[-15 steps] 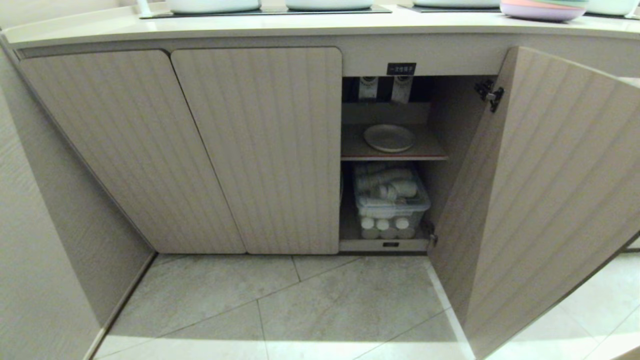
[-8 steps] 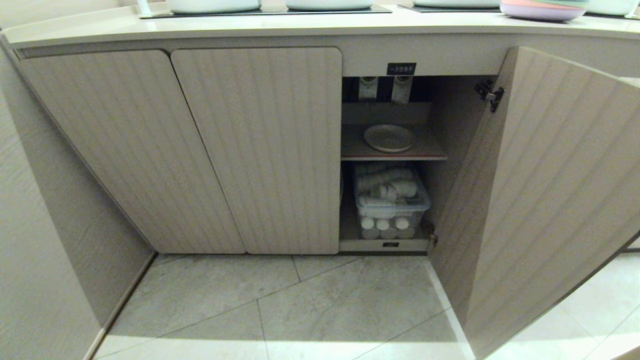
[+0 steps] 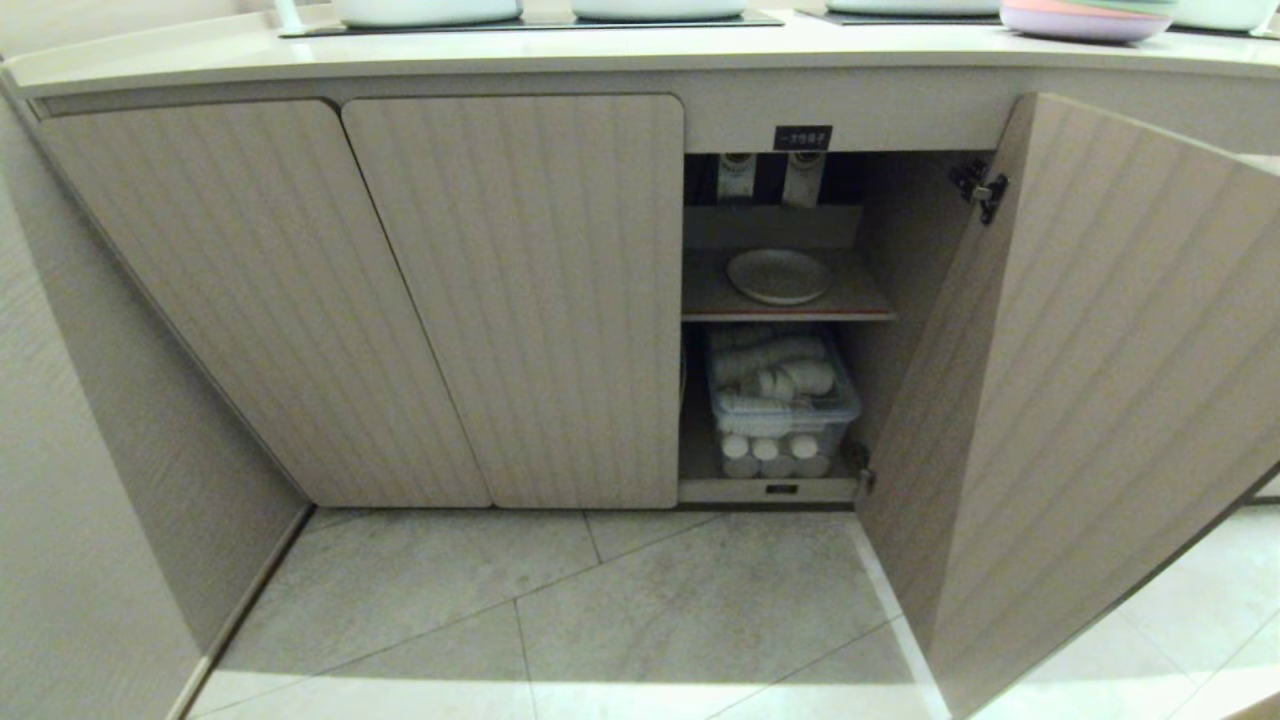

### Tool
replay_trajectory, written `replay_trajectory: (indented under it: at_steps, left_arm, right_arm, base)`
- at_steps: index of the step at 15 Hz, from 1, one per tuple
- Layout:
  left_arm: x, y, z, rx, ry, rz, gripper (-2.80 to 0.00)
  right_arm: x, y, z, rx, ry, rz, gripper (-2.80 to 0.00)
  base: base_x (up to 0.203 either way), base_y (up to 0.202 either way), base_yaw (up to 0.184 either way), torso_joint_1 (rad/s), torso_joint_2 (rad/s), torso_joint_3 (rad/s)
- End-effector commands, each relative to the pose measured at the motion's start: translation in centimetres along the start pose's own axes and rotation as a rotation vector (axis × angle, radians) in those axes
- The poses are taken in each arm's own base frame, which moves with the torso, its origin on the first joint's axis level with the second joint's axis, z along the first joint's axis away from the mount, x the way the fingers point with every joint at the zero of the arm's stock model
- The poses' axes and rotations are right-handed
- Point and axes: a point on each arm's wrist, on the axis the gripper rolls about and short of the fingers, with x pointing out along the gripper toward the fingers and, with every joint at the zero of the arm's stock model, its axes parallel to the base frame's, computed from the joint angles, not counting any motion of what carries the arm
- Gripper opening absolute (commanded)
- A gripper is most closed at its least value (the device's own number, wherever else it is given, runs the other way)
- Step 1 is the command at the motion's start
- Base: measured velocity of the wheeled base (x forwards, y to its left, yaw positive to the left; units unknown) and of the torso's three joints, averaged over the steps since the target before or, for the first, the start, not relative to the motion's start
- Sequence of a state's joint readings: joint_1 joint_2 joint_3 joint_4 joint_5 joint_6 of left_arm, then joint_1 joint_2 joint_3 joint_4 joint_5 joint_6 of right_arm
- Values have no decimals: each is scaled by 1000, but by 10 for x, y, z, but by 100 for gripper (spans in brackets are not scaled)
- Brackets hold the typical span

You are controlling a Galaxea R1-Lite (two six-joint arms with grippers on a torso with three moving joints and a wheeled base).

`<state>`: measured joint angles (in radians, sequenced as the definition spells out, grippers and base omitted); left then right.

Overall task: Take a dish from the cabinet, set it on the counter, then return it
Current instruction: Take the plate from the cabinet

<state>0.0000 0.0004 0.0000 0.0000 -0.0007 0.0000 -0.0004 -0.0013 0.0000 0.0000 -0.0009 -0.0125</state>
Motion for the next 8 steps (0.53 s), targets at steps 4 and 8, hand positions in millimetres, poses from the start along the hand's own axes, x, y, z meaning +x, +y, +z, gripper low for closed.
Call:
replay_trajectory:
  at_steps: [4,8]
  left_arm:
    - [0,0,0,0,0,-1,0]
    - [0,0,0,2,0,1,0]
  right_arm:
    - [0,0,0,-1,1,-1,0]
    - [0,0,0,0,1,0,0]
  base:
    - [0,0,0,0,0,0]
    - [0,0,0,0,0,0]
